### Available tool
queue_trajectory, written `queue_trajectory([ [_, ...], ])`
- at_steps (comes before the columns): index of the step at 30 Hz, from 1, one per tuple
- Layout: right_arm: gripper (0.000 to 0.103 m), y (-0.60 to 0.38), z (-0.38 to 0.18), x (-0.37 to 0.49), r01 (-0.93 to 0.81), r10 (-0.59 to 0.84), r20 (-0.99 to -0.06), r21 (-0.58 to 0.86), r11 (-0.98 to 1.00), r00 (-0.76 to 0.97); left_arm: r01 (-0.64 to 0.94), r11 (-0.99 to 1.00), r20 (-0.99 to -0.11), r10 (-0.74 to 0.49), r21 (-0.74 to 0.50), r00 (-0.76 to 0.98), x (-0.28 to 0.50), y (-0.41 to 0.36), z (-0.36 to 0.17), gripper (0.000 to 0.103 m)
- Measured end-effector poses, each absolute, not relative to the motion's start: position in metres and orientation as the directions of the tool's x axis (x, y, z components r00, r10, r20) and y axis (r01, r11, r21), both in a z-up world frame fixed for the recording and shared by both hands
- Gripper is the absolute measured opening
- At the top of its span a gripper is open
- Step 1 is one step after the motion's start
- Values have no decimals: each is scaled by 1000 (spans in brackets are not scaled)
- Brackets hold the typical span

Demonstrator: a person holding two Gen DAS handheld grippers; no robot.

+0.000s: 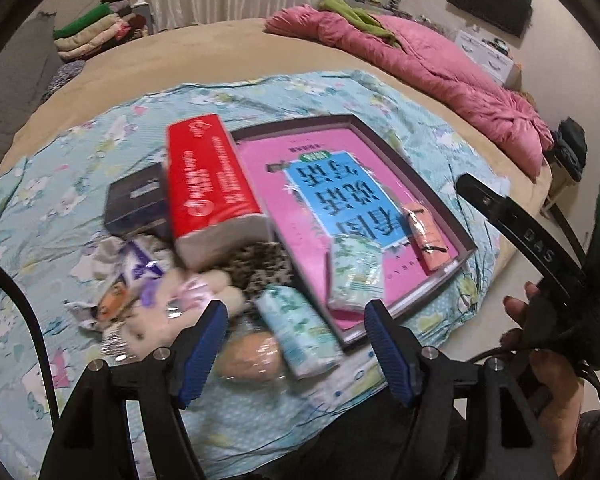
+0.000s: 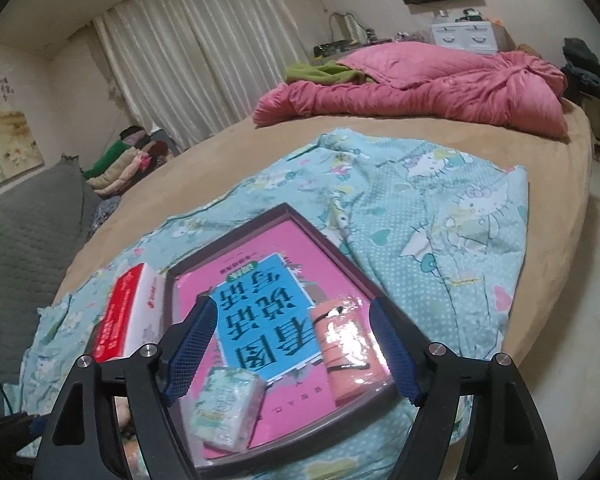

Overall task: Organize soft objects
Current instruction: 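Move both open tools back over the pile of soft items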

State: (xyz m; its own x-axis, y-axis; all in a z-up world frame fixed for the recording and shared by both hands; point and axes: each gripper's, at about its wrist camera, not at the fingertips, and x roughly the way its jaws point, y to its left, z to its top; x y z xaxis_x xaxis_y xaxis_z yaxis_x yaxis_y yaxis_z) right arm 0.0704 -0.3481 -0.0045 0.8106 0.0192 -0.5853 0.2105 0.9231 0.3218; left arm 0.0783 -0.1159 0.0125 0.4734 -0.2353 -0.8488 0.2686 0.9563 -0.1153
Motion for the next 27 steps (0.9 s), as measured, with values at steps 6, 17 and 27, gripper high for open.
queue_trajectory([
  [6, 80, -321, 16, 62, 126, 60, -563, 286, 950, 824, 189, 972, -829, -217, -137, 515, 78, -74, 29, 70],
  [17, 80, -265, 34, 47, -64, 140, -598, 146, 987, 790, 61, 987, -817, -156, -147, 555, 74, -6, 41, 70],
  [27, 80, -239, 24, 37, -166, 174, -666, 76, 983, 725, 43, 986, -830, -157, -159, 536, 68, 18, 22, 70],
])
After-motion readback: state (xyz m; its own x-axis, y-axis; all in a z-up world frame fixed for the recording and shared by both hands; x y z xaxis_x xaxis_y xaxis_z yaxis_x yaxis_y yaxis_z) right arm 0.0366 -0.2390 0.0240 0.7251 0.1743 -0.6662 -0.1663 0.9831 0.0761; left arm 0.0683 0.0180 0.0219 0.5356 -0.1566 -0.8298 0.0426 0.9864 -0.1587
